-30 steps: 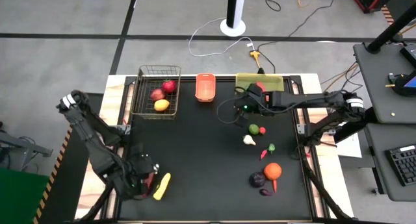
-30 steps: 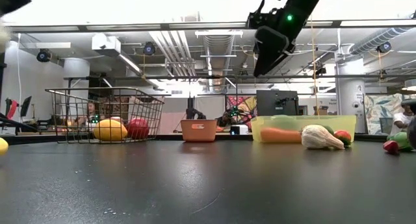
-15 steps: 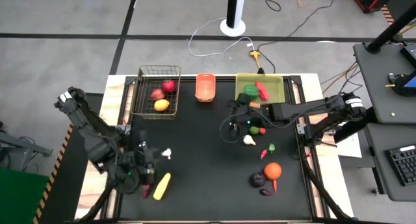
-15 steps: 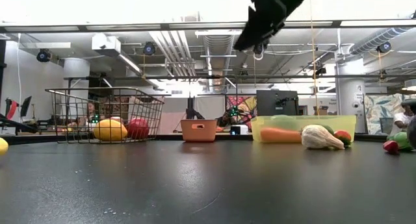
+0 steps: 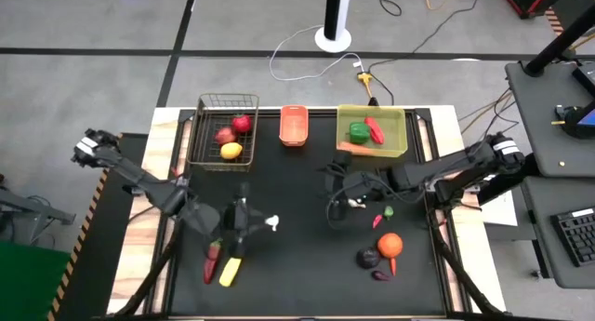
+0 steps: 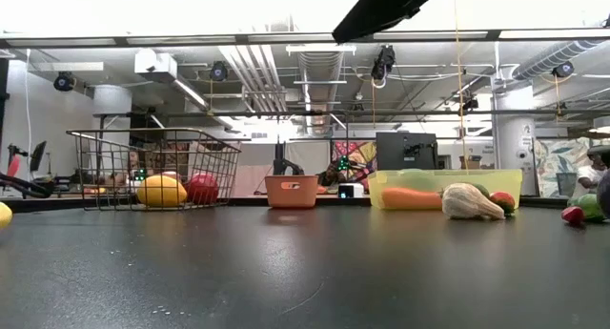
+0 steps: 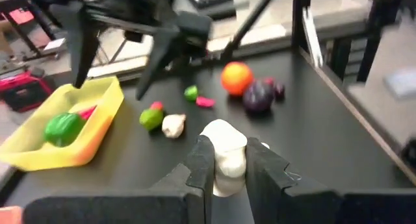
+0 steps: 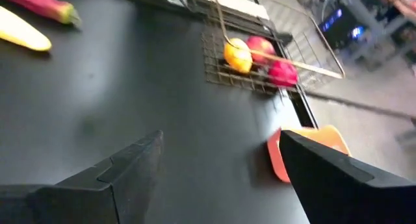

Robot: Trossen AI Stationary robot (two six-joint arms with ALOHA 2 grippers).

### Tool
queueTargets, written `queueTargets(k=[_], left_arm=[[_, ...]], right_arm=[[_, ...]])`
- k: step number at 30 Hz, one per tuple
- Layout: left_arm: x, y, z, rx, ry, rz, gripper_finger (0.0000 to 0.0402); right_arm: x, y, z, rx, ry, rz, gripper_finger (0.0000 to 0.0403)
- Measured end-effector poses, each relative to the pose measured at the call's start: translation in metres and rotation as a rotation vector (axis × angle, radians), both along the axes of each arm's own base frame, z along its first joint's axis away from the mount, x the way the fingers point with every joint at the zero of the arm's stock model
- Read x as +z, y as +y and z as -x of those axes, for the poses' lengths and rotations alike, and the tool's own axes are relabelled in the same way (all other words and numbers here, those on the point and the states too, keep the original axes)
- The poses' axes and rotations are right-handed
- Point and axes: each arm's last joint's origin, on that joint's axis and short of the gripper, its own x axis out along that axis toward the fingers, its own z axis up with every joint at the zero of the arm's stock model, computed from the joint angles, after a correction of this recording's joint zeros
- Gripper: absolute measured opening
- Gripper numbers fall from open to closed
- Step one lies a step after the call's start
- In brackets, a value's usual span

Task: Sort produce into baskets
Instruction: Put the left white garlic into the orange bin

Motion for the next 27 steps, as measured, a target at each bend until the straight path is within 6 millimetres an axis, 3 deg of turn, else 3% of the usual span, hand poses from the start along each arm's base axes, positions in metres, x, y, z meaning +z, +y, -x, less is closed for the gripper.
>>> queueTargets(k=[4, 11, 16, 27], left_arm=[[-0.019, 0.019, -0.006, 0.039, -0.096, 0.125, 0.0045], [-0.035, 0.048, -0.01, 0.156, -0.2, 0.358, 0.0045], [-0.033, 0.055, -0.011, 0.109, -0.28, 0.513, 0.0045], [-0.033, 0.056, -0.012, 0.074, -0.285, 0.519, 0.0045]], right_arm=[[-0.007, 0.012, -0.001, 0.062, -0.058, 0.034, 0.0295], [-0.022, 0.025, -0.013, 0.156, -0.211, 0.139, 0.0297], [-0.029, 0.03, -0.028, 0.204, -0.291, 0.214, 0.0293], [-0.039, 0.037, -0.045, 0.271, -0.364, 0.223, 0.029]])
